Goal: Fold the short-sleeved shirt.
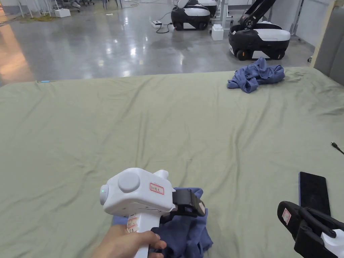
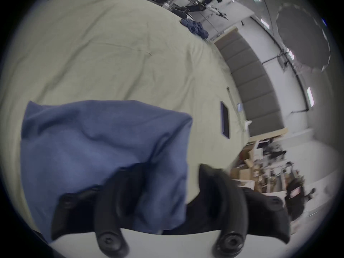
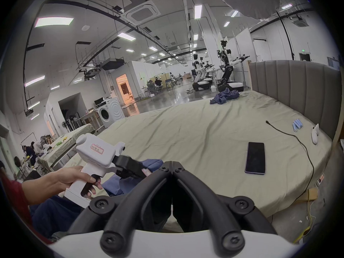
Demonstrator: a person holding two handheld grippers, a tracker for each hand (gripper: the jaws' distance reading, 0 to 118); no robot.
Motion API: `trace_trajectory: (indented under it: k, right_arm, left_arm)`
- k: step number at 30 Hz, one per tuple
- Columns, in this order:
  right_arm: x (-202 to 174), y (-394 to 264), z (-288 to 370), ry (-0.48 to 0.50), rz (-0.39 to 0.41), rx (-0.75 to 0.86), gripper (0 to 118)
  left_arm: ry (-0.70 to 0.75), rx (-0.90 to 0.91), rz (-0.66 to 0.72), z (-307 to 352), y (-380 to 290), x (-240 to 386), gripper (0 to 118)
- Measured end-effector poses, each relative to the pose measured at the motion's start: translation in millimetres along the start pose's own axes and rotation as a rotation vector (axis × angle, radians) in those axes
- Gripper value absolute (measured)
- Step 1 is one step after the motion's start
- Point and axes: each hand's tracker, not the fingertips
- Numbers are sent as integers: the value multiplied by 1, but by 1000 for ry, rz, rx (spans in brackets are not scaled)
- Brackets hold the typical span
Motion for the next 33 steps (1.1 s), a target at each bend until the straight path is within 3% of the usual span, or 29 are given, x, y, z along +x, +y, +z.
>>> trace_trajectory:
  k: [5, 7, 8, 9, 10, 11, 13, 16, 19, 22, 26, 29, 33]
  right_arm:
    - [6, -5, -2, -3, 33, 4, 2]
    - [8, -5, -4, 4, 28, 3, 2]
    - [6, -4, -6, 10, 20, 1, 2]
    - [2, -3, -7, 13, 14, 1, 2]
    - [1, -3, -8, 16, 11, 2, 2]
    - [0, -3, -9, 19, 8, 3, 2]
    - [-2, -3, -11, 21, 5, 2, 2]
    - [-3, -4, -10, 28, -4, -2, 2]
    - [-5, -3, -9, 33, -5, -5, 2]
    - [2, -5, -10, 30, 0, -9, 2]
    - [8, -9, -17, 27, 7, -26, 2]
    - [3, -6, -28, 41, 28, -49, 2]
    - [-7, -1, -60, 130, 69, -103, 2]
  left_arm:
    - [-110, 221, -100, 62, -13, 4, 75]
    - [-15, 400, -162, 93, -24, 4, 68]
    - [109, 503, -215, 98, -34, 3, 68]
    - [262, 543, -293, 94, -43, 6, 39]
    - [403, 482, -367, 82, -49, 9, 0]
    - [417, 470, -409, 73, -59, 5, 0]
    - [235, 419, -394, 55, -81, 5, 0]
    - [393, 365, -545, 12, -102, 26, 0]
    - [336, 290, -461, -28, -119, 31, 0]
    - [439, 344, -537, -57, -139, 43, 0]
    - [456, 395, -567, -61, -149, 58, 0]
    - [269, 381, -558, -59, -160, 64, 0]
    - [40, 183, -535, -66, -177, 71, 0]
